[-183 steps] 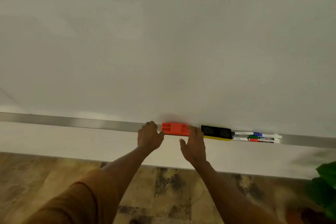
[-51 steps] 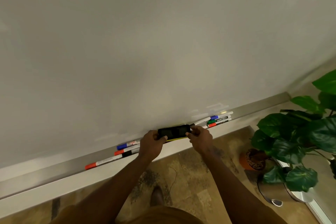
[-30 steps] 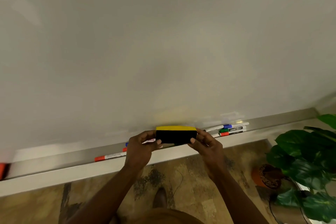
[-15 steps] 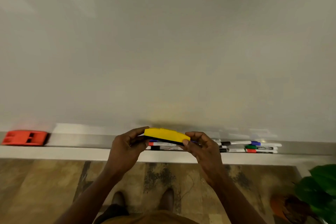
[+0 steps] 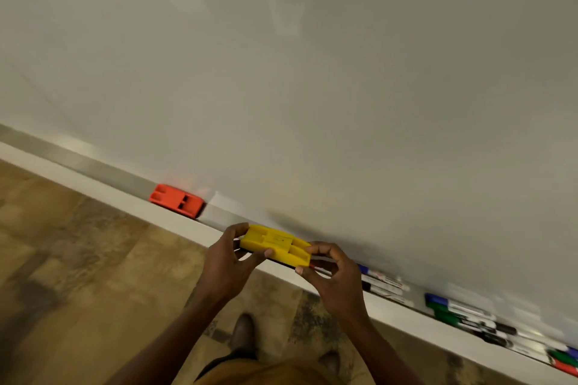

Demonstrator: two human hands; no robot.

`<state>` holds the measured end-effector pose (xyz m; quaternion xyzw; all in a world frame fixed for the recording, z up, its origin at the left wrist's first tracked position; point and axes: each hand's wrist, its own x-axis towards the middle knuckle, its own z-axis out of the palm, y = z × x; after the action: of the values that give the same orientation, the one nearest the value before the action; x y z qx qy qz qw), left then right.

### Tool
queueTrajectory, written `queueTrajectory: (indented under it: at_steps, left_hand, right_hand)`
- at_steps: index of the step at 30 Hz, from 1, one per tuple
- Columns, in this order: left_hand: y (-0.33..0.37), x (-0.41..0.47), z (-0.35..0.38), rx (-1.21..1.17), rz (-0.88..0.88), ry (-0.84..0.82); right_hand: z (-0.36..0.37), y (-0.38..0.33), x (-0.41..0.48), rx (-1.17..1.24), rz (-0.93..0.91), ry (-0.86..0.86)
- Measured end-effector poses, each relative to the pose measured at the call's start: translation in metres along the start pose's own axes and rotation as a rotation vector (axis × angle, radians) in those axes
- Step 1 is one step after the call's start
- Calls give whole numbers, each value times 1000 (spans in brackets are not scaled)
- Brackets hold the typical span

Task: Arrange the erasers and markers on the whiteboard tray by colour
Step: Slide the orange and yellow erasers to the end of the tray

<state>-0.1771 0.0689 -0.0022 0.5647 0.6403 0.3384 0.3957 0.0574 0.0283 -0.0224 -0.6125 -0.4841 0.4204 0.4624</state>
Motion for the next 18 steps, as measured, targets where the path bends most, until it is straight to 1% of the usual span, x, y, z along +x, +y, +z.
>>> queueTrajectory:
  at_steps: [5,10,18]
  left_hand:
    - [-28,33,-39,30,47,51]
    - [-51,63,-66,191,111,87]
    - [-75,88,-81,294,156,53]
  right_hand:
    - [57,-5,19,-76,-54,-8]
    - [102,-9,36,-174,-125,56]
    - [149,4,43,-284,-132,143]
